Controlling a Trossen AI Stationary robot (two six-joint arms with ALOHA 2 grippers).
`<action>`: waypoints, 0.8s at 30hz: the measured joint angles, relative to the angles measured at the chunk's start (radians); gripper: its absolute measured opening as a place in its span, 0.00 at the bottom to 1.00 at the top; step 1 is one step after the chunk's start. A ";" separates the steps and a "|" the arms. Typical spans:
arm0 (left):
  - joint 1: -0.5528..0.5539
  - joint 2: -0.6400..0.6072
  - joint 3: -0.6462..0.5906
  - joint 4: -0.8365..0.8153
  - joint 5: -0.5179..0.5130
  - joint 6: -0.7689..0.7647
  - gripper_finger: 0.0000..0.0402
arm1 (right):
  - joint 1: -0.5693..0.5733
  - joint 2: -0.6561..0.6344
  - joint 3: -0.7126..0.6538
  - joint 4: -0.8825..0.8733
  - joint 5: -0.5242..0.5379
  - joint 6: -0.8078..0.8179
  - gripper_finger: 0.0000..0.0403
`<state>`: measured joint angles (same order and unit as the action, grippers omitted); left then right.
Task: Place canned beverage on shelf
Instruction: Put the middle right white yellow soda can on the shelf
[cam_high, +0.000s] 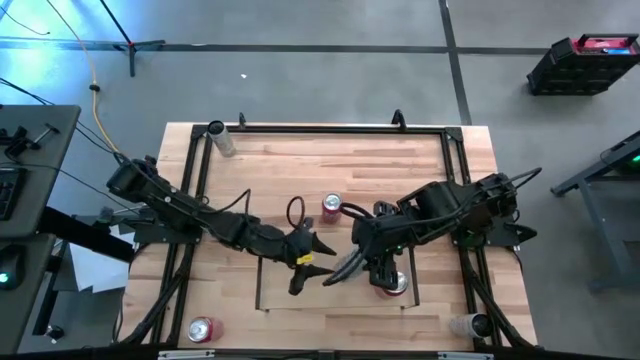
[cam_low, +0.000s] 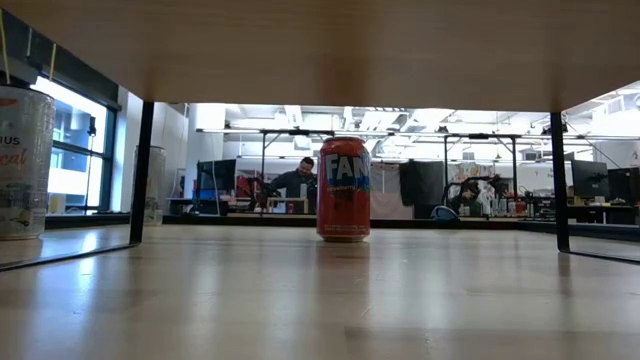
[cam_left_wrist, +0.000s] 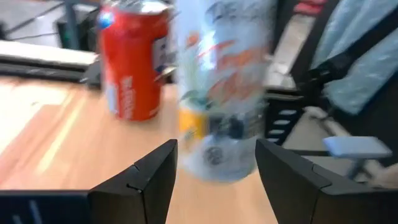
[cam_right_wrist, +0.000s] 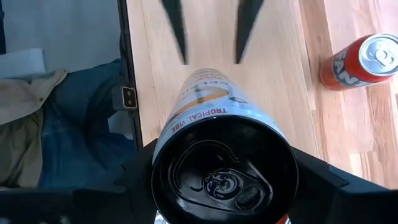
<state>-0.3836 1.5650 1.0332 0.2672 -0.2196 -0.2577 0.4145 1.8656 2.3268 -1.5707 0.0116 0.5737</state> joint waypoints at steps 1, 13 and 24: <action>0.001 0.007 0.000 0.005 -0.010 -0.001 0.52 | 0.000 0.000 0.000 0.000 0.000 0.002 0.61; 0.001 0.087 0.001 0.046 -0.058 -0.019 0.52 | -0.003 0.001 -0.077 0.002 0.039 -0.020 0.61; 0.005 0.096 0.001 0.064 -0.103 -0.011 0.52 | -0.004 0.001 -0.079 0.002 0.033 -0.075 0.62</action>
<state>-0.3786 1.6615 1.0344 0.3309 -0.3222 -0.2688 0.4109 1.8662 2.2482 -1.5683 0.0450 0.4986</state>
